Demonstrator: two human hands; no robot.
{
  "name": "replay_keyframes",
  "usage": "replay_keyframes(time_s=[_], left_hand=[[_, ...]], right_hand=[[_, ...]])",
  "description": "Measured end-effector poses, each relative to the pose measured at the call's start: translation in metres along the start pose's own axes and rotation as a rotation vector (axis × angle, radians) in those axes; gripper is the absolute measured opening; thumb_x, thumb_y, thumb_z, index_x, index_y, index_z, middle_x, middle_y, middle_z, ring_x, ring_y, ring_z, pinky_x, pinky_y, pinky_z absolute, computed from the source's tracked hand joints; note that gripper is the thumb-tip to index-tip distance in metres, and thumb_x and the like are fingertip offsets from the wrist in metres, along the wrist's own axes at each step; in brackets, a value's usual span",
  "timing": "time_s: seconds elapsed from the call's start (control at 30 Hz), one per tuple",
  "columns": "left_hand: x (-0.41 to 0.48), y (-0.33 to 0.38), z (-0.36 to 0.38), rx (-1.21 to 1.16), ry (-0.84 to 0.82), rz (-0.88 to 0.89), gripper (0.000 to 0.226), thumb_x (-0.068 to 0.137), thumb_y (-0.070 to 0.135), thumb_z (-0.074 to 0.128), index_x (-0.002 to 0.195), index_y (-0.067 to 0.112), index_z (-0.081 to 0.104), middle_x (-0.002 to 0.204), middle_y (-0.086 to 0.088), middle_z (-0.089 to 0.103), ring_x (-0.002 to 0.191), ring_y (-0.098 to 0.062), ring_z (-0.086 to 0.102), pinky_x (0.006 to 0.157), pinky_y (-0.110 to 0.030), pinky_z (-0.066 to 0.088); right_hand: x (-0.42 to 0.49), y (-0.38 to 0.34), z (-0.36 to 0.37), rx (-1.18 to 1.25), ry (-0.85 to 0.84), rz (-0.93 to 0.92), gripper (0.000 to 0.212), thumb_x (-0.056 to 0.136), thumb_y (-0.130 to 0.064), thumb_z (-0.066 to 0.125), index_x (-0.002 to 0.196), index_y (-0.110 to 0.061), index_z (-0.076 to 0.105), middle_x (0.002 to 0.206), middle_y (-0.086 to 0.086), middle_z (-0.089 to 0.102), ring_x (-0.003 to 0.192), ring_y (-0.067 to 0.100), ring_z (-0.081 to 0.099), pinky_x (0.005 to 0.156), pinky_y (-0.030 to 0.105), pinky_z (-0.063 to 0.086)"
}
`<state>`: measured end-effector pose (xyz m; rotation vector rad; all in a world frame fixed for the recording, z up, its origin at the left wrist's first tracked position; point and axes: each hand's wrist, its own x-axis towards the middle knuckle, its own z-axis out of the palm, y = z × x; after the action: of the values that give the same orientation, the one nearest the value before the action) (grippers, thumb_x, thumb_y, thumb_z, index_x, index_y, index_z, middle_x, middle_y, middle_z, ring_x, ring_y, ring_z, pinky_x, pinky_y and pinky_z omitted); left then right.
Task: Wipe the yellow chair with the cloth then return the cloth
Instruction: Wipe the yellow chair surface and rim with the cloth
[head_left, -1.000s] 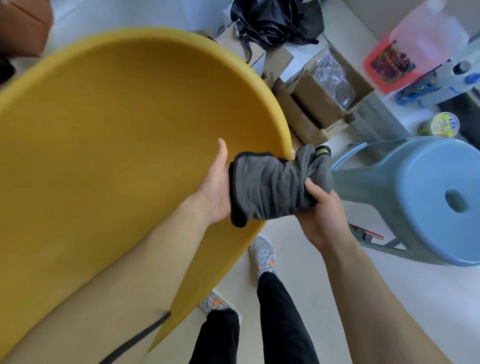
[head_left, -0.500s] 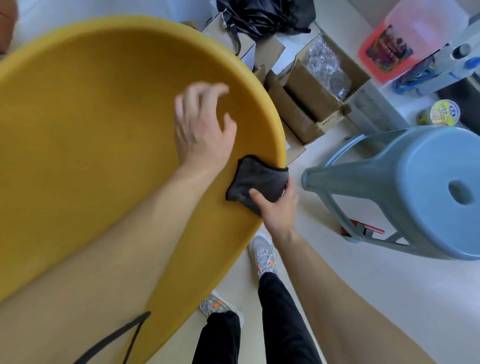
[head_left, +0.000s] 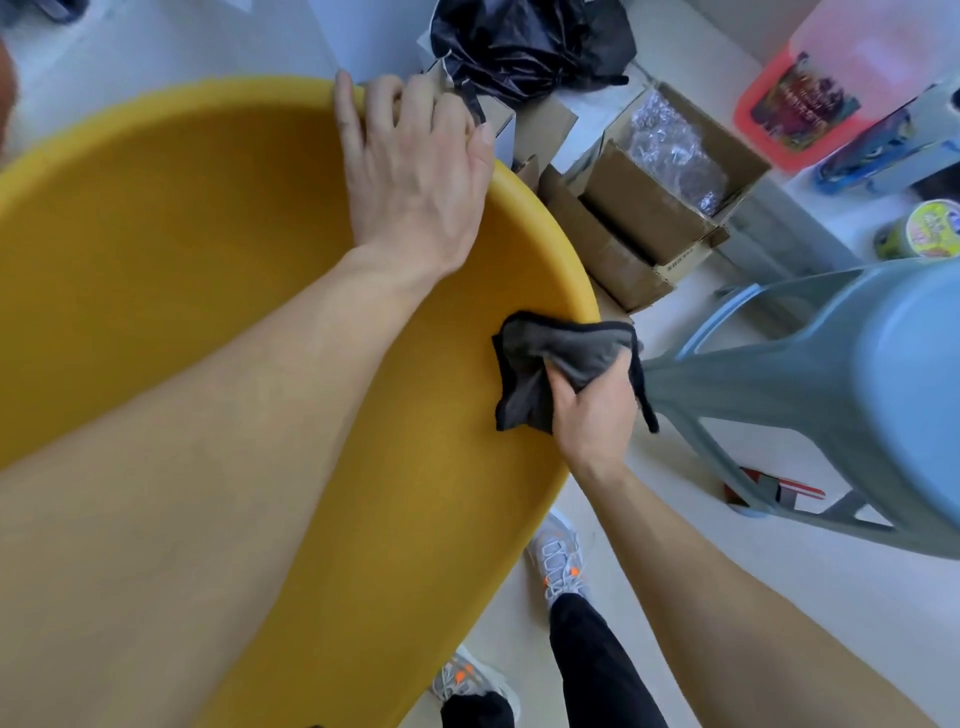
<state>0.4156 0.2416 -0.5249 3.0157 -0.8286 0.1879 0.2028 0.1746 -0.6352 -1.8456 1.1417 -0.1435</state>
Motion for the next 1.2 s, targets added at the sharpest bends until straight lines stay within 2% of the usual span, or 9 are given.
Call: replay_keyframes(time_s=[0.33,0.47,0.57,0.67,0.8,0.93,1.07,1.13,1.2], left_hand=[[-0.022,0.030,-0.011,-0.046,-0.033,0.041,0.038,0.100,0.038,0.029,0.102,0.016,0.060,0.113,-0.006,0.059,0.120,-0.032,0.048,0.119,-0.054,0.016],[-0.026,0.011,-0.023,-0.169,-0.084,0.236,0.041,0.099,0.049,0.032,0.103,0.025,0.065,0.108,0.001,0.064,0.108,-0.025,0.053,0.106,-0.042,0.030],[-0.024,-0.019,-0.020,-0.119,-0.042,0.046,0.058,0.094,0.066,0.028,0.119,0.024,0.060,0.123,-0.002,0.059,0.124,-0.024,0.048,0.118,-0.049,0.017],[-0.030,-0.023,-0.013,-0.076,-0.055,-0.043,0.064,0.094,0.068,0.024,0.124,0.020,0.054,0.129,-0.007,0.054,0.133,-0.029,0.039,0.119,-0.058,0.011],[-0.029,-0.017,-0.012,-0.080,-0.059,-0.027,0.065,0.096,0.065,0.020,0.122,0.015,0.052,0.126,-0.010,0.053,0.131,-0.033,0.040,0.118,-0.061,0.012],[-0.030,-0.019,-0.010,-0.070,-0.043,-0.027,0.061,0.096,0.062,0.023,0.121,0.013,0.051,0.125,-0.011,0.053,0.129,-0.033,0.041,0.118,-0.061,0.012],[-0.030,-0.023,-0.010,-0.083,0.000,-0.007,0.039,0.091,0.032,0.031,0.118,0.015,0.053,0.122,-0.008,0.056,0.126,-0.032,0.044,0.117,-0.058,0.018],[-0.024,-0.027,-0.015,-0.192,0.023,-0.035,0.039,0.095,0.033,0.025,0.110,0.020,0.059,0.117,-0.002,0.061,0.120,-0.027,0.048,0.114,-0.050,0.025],[-0.019,-0.034,-0.021,-0.276,0.020,-0.024,0.042,0.101,0.037,0.024,0.107,0.024,0.063,0.114,0.002,0.065,0.113,-0.023,0.052,0.107,-0.041,0.032]], right_hand=[[0.038,-0.079,-0.036,-0.292,-0.009,-0.488,0.044,0.087,-0.048,0.068,0.115,-0.017,0.057,0.108,0.001,0.067,0.094,0.023,0.064,0.072,0.034,0.048],[0.003,-0.034,-0.047,-0.158,-0.015,-0.299,0.048,0.084,-0.036,0.072,0.125,-0.021,0.052,0.110,0.002,0.065,0.100,0.025,0.063,0.080,0.039,0.052],[-0.022,-0.001,-0.049,-0.046,-0.026,-0.080,0.050,0.082,-0.034,0.074,0.123,-0.029,0.045,0.103,-0.005,0.064,0.098,0.023,0.065,0.081,0.036,0.052],[-0.029,0.005,-0.045,0.035,-0.007,-0.019,0.043,0.085,-0.031,0.073,0.117,-0.030,0.044,0.103,-0.004,0.063,0.098,0.024,0.065,0.081,0.038,0.053],[-0.008,-0.029,-0.041,-0.007,0.068,-0.189,0.040,0.084,-0.040,0.074,0.115,-0.026,0.052,0.108,-0.003,0.065,0.100,0.020,0.063,0.084,0.038,0.052],[0.023,-0.092,-0.035,-0.214,0.083,-0.496,0.050,0.083,-0.056,0.069,0.113,-0.018,0.058,0.102,0.002,0.068,0.094,0.027,0.063,0.072,0.039,0.049],[0.047,-0.147,-0.016,-0.330,-0.004,-0.803,0.039,0.083,-0.036,0.071,0.113,-0.014,0.061,0.101,0.005,0.065,0.087,0.030,0.063,0.067,0.045,0.052],[0.044,-0.142,-0.017,-0.288,-0.007,-0.796,0.042,0.083,-0.034,0.070,0.120,-0.016,0.061,0.107,0.003,0.066,0.094,0.027,0.063,0.072,0.043,0.053],[0.029,-0.117,-0.029,-0.258,-0.016,-0.632,0.057,0.081,-0.038,0.070,0.134,-0.024,0.053,0.120,0.000,0.063,0.106,0.020,0.061,0.081,0.036,0.052]])
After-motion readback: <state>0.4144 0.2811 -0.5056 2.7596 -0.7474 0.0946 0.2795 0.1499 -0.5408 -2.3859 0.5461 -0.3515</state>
